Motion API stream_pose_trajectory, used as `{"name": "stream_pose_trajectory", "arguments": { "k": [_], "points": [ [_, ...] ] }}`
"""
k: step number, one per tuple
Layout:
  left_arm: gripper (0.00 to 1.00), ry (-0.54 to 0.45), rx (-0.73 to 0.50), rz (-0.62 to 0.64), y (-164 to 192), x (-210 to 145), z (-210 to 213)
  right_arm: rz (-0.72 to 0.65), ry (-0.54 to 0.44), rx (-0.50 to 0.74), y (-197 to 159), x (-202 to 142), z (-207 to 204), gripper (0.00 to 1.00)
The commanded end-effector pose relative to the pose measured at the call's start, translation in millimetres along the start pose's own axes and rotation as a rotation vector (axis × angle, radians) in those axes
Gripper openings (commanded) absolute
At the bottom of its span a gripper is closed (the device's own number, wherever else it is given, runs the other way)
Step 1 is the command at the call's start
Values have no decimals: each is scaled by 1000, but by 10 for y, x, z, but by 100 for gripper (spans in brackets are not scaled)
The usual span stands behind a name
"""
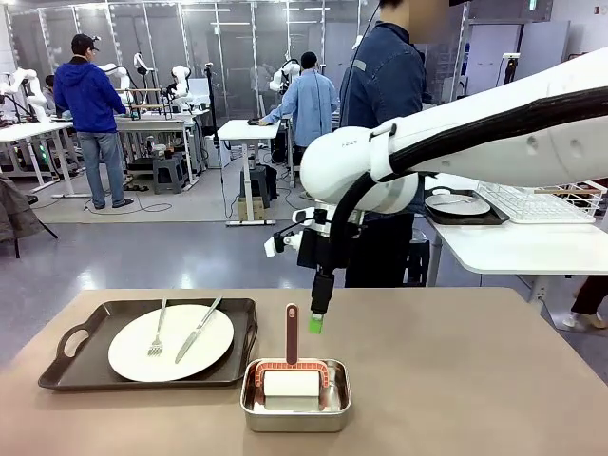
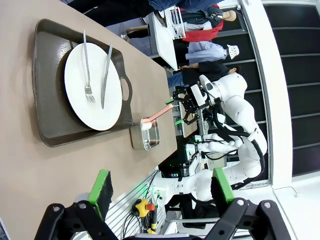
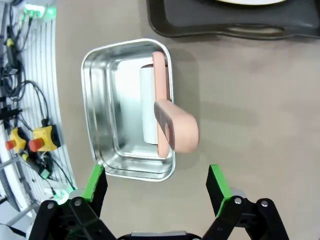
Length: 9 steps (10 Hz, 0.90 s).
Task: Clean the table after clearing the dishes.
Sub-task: When the left (or right) Handle tray is removed, use the left hand (or right hand) to clean the left (or right) side of the table with the Lint Roller.
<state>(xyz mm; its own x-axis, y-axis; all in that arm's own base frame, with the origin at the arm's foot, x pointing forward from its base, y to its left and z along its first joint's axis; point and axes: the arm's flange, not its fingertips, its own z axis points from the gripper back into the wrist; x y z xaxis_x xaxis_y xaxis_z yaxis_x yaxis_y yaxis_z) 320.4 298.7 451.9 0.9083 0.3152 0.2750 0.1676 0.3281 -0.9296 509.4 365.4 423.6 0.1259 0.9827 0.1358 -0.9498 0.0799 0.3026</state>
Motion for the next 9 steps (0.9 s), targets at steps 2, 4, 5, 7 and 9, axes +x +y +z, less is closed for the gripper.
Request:
{"name": "stream_pose_trajectory", "arguments": {
  "k": [2,4,5,7,9],
  "points": [
    [100,-5,-2,-3,-18,-19,17,26,79,16,-140,272,-4,100],
    [100,-5,-2,-3,-18,-19,17,60,96,24,-161,407,-55,100],
    [100,-5,-2,-3,-18,-19,17,65,120,28,-170,461,-101,100],
    [100,-5,-2,-3,-18,-19,17,67,135,19,-194,532,-133,100],
    [100,-5,-2,-3,-18,-19,17,77,143,33,-196,597,-170,100]
  ]
}}
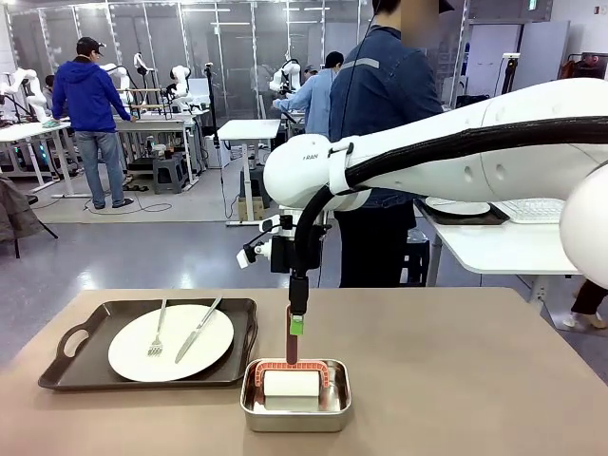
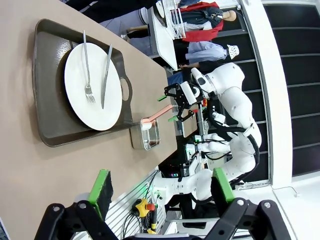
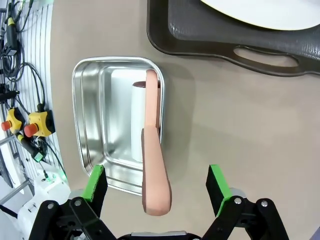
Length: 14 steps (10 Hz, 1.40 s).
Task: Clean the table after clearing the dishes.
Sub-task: When the left (or right) Handle tray is removed, use the left hand (or right hand) to clean the left (or right) side of the table with the Lint Roller.
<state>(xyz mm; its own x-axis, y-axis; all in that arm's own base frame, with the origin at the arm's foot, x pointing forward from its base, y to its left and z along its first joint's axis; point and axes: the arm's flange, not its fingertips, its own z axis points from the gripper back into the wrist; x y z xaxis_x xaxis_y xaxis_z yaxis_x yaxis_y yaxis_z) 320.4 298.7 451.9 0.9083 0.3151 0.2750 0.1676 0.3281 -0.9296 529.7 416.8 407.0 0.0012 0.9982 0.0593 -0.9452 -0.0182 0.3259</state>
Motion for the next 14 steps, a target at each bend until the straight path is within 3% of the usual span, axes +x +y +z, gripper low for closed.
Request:
{"name": "stream_pose_trajectory", "arguments": {
  "k": [1,3,4,5,14],
  "points": [
    [100,-5,-2,-3,-18,-19,17,-32,25,2,-9,94,25,100],
    [100,-5,-2,-3,-18,-19,17,-42,30,6,-14,113,9,61],
    [100,-5,-2,-3,-18,-19,17,-41,31,11,-14,137,-5,29],
    [100,-5,-2,-3,-18,-19,17,-41,45,13,-12,146,-16,3],
    [100,-5,-2,-3,-18,-19,17,-117,28,-10,279,114,211,0]
  ]
}}
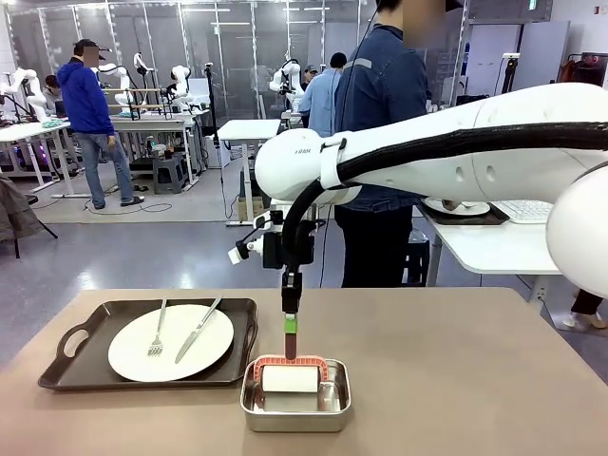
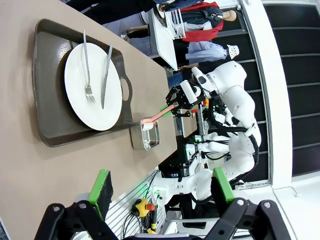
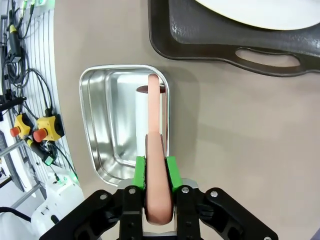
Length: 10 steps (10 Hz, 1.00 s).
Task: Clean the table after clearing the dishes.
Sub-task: When the left (or right) Handle tray is removed, use the left hand (or right hand) to clean the left (or right) side of the table with the Lint Roller.
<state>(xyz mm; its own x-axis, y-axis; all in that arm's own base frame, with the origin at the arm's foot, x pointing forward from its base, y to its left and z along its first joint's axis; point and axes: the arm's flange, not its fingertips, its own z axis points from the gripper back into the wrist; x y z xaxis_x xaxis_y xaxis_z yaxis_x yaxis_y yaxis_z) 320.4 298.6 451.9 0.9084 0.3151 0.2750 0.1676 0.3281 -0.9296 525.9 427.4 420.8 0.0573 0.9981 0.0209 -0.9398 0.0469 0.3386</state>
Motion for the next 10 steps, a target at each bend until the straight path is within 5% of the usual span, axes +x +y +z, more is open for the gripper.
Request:
{"name": "stream_pose_trajectory", "arguments": {
  "k": [1,4,6,10],
  "points": [
    [100,-6,-2,-3,-18,-19,17,-94,-2,-38,343,-101,218,17],
    [100,-6,-2,-3,-18,-19,17,-296,-155,-173,718,-660,777,17],
    [100,-6,-2,-3,-18,-19,17,-611,-319,-192,791,-1359,1020,17],
    [100,-6,-2,-3,-18,-19,17,-1073,-649,-183,749,-2542,643,17]
  ]
}}
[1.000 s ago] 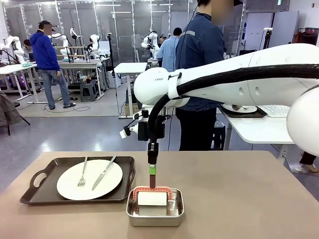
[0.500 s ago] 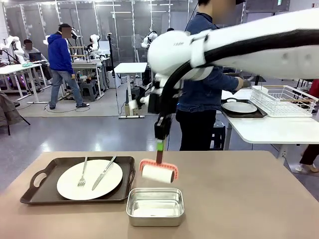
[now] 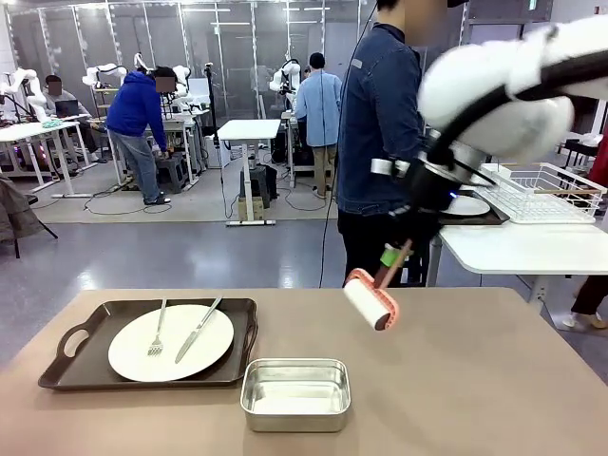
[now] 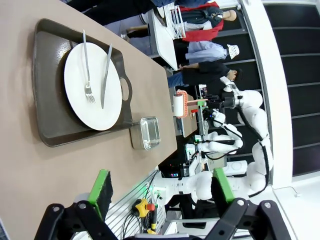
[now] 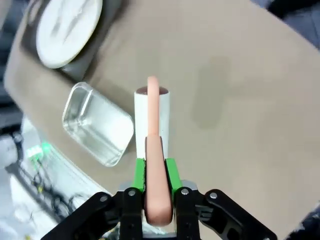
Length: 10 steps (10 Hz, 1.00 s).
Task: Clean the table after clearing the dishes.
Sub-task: When the left (or right) Handle tray is removed, use the left hand (or right hand) to clean the left (or right) side of the table with the Lint Roller.
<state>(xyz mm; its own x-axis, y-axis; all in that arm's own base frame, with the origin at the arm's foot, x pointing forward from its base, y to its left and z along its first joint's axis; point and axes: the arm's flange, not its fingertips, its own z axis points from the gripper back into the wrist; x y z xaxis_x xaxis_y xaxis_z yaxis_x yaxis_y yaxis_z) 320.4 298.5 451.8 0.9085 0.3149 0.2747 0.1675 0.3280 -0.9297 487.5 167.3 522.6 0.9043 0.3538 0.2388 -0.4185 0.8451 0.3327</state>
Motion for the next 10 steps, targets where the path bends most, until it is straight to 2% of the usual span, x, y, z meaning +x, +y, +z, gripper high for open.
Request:
{"name": "stream_pose_trajectory", "arguments": {
  "k": [1,2,3,4,8,9,10],
  "points": [
    [100,-6,-2,-3,-19,-18,18,-130,-87,15,-46,-325,-264,17],
    [100,-6,-2,-3,-19,-18,18,-144,-83,40,-132,-346,-314,17],
    [100,-6,-2,-3,-19,-18,18,-47,-53,77,-50,-262,-370,17],
    [100,-6,-2,-3,-19,-18,18,-127,-56,17,-294,-337,-244,17],
    [100,-6,-2,-3,-19,-18,18,-127,-56,17,-294,-337,-244,17],
    [100,-6,-2,-3,-19,-18,18,-124,-60,27,-304,-341,-280,21],
    [100,-6,-2,-3,-19,-18,18,-197,-75,156,-532,-345,-303,21]
  ]
}}
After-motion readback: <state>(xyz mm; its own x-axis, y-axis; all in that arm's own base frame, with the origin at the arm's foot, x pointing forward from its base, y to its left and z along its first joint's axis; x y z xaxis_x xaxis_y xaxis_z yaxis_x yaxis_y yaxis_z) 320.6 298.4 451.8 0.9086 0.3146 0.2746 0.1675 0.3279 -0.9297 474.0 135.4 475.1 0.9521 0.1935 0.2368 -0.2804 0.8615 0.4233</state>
